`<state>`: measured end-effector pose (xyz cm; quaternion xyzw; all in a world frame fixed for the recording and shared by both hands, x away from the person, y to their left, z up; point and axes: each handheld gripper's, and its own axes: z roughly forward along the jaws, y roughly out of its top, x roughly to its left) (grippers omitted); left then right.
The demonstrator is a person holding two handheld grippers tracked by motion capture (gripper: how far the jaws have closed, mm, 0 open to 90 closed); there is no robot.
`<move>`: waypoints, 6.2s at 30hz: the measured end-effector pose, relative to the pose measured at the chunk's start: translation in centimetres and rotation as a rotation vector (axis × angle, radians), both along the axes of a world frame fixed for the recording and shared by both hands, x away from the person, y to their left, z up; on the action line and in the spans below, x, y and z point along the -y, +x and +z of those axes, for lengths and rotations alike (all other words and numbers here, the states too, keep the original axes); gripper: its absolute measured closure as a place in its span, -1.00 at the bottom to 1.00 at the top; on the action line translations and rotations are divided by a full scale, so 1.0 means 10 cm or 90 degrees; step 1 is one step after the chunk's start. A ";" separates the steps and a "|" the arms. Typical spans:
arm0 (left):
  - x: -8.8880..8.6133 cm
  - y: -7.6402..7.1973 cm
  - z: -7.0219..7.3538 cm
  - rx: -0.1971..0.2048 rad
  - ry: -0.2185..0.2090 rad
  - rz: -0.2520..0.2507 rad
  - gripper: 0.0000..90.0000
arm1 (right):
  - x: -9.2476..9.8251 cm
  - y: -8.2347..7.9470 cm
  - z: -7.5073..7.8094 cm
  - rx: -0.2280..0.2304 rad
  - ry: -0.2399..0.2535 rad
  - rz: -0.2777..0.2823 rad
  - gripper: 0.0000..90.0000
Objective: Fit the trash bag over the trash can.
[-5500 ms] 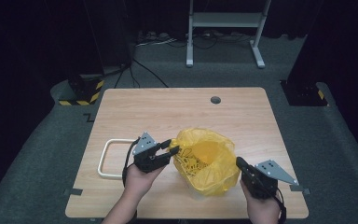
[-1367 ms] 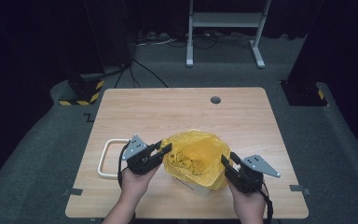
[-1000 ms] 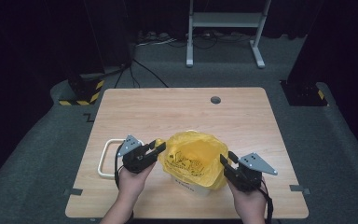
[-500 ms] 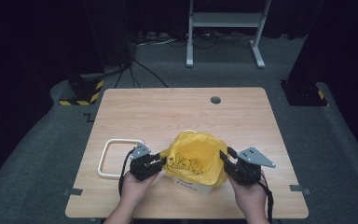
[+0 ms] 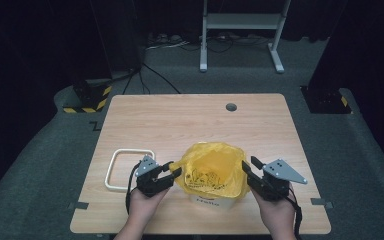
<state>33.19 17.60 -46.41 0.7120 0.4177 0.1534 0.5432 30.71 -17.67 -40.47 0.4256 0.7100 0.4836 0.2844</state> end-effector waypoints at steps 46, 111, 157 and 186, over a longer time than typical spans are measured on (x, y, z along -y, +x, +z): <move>0.34 0.80 0.10 -0.067 0.043 -0.002 0.83 | -0.18 0.01 -0.15 -0.036 -0.025 0.005 0.42; 0.25 0.11 -0.20 -0.103 0.147 -0.071 0.99 | 0.10 0.07 -0.58 -0.142 -0.035 -0.035 1.00; 0.62 0.05 -0.49 -0.096 0.277 -0.117 0.60 | 0.19 0.33 -1.09 -0.213 -0.169 -0.060 0.78; 0.79 0.09 -0.12 -0.092 0.145 -0.111 -0.06 | 0.61 0.11 -0.65 -0.133 -0.026 -0.084 -0.30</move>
